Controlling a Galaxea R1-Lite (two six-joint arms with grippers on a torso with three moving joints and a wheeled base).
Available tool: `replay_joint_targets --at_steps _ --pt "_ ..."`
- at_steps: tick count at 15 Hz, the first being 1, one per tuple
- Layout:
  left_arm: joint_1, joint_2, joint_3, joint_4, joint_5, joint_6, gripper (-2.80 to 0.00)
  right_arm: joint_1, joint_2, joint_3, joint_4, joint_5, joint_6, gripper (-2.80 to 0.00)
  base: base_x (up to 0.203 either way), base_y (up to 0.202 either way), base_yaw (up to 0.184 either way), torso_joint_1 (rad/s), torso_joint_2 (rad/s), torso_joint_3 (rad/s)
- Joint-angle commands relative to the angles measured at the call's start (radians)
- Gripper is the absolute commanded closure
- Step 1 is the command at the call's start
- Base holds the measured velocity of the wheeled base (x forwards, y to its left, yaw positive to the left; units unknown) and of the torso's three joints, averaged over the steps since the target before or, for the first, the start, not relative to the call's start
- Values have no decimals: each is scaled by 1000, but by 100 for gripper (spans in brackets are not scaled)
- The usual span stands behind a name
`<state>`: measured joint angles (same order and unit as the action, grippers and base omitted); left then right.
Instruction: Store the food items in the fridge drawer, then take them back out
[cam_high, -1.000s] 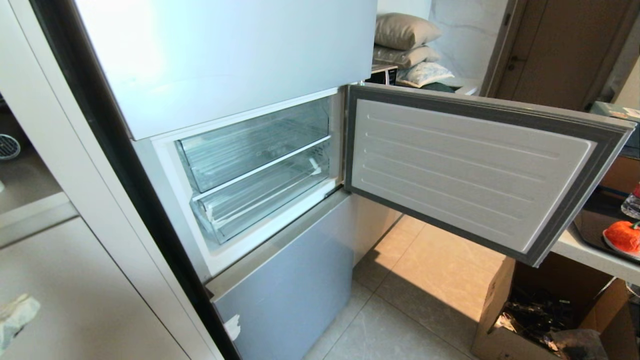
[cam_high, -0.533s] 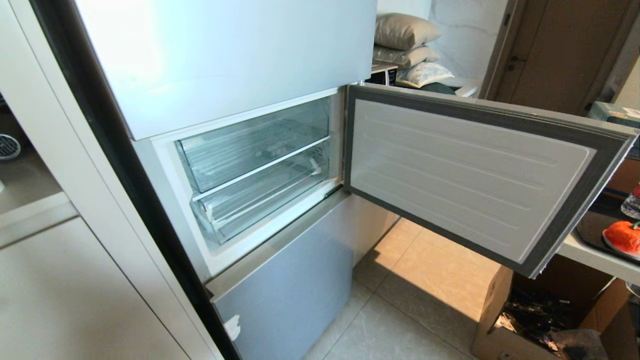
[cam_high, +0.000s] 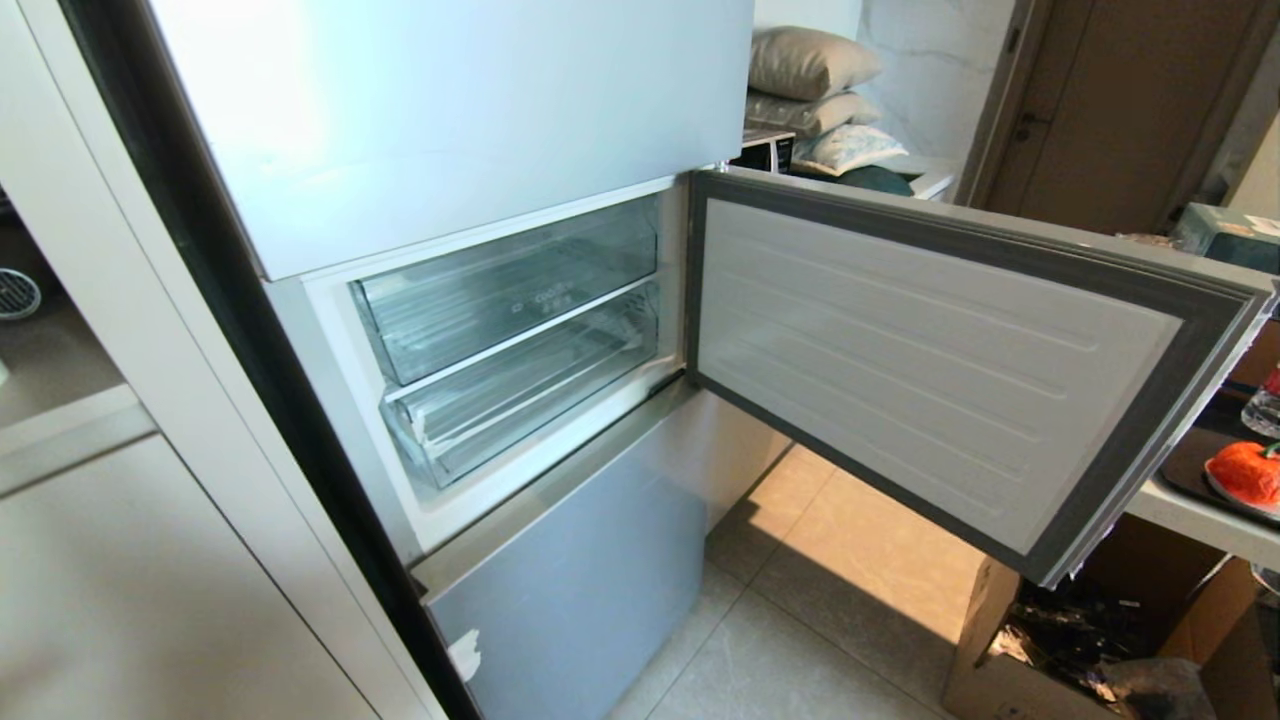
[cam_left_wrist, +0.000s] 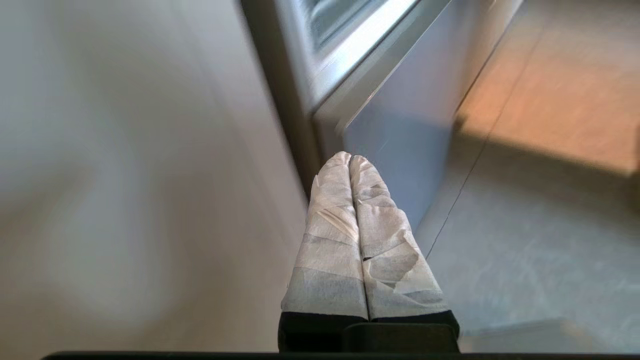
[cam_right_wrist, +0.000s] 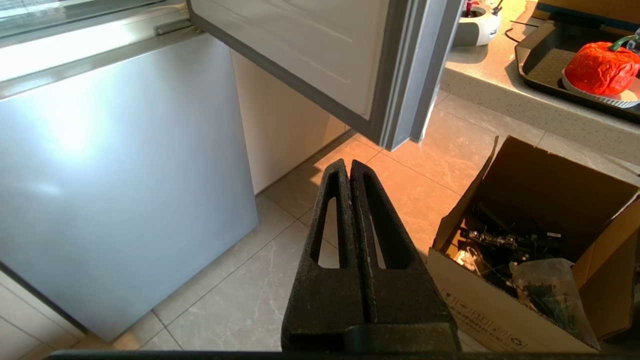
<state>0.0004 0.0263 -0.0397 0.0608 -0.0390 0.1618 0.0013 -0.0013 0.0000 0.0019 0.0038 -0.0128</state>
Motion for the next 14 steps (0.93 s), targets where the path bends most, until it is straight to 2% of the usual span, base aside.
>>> replay_joint_targets --at_steps 1,4,14 --pt "-3 -25 38 -53 -14 -25 0 0 1 0 1 2 -6 0 0 0 0 0 0 0" --pt "-4 -25 38 -54 39 -160 0 0 1 0 0 -1 5 0 0 0 0 0 0 0" --pt "-3 -25 38 -55 42 -162 0 0 1 0 0 -1 5 0 0 0 0 0 0 0"
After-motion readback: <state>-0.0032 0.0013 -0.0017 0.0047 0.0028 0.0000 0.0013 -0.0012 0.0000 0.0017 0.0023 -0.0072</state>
